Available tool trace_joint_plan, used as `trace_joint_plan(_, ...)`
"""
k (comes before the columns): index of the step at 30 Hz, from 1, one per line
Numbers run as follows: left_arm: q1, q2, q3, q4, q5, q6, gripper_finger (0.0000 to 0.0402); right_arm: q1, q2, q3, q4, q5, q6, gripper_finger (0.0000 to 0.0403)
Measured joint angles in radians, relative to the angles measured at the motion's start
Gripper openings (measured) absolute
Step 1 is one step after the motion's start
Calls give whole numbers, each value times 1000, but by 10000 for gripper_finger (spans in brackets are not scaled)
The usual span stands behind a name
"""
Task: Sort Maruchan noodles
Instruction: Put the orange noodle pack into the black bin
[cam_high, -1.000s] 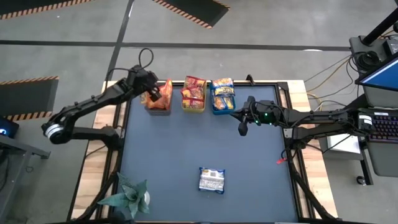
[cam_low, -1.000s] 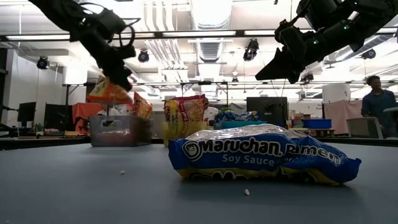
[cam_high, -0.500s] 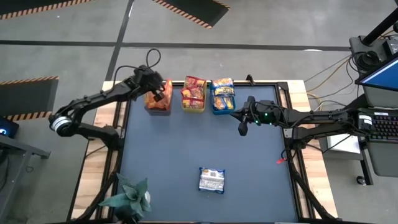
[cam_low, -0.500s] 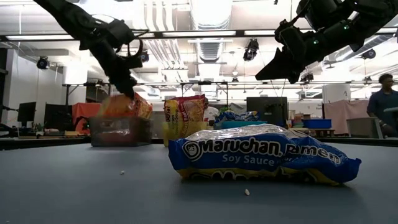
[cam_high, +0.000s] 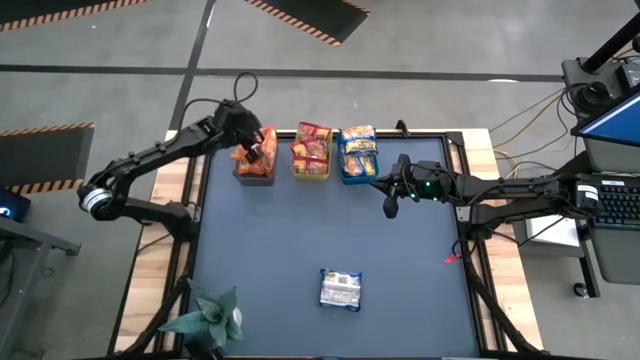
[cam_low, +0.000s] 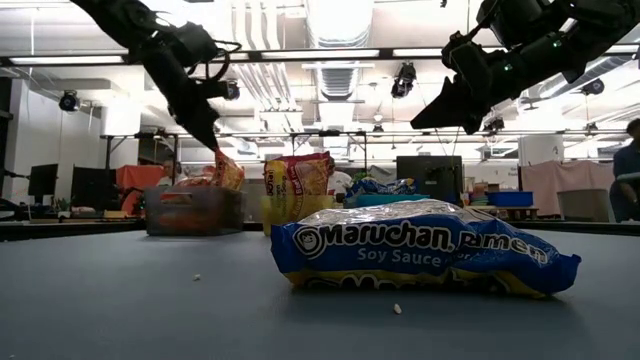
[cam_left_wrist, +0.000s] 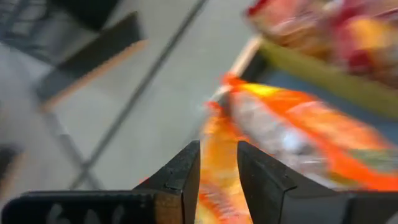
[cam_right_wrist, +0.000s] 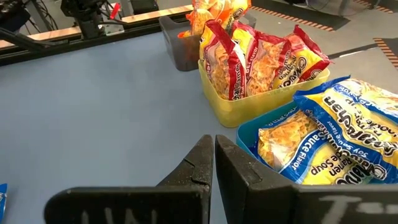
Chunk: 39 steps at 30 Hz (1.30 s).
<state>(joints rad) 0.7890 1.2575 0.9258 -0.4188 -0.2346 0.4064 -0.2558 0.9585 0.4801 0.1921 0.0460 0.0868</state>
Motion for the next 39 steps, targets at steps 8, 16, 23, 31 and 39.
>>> trace_joint_plan(8, 27, 3, 5, -33, 46, -252, 40, 0, 0, 0, 0, 0, 0, 9)
trace_joint_plan(16, 26, 44, -3, -152, -28, -520, 4, 0, 0, 0, 0, 0, 0, 9)
trace_joint_plan(23, 25, 175, -5, -121, -63, -550, 1, 0, 0, 0, 0, 0, 0, 9)
trace_joint_plan(31, -17, 161, -5, -238, -16, -655, 0, 0, 0, 0, -1, -1, -1, 9)
trace_joint_plan(39, -47, 118, 45, -236, -39, -615, 0, 0, 0, 0, -1, 0, -5, 9)
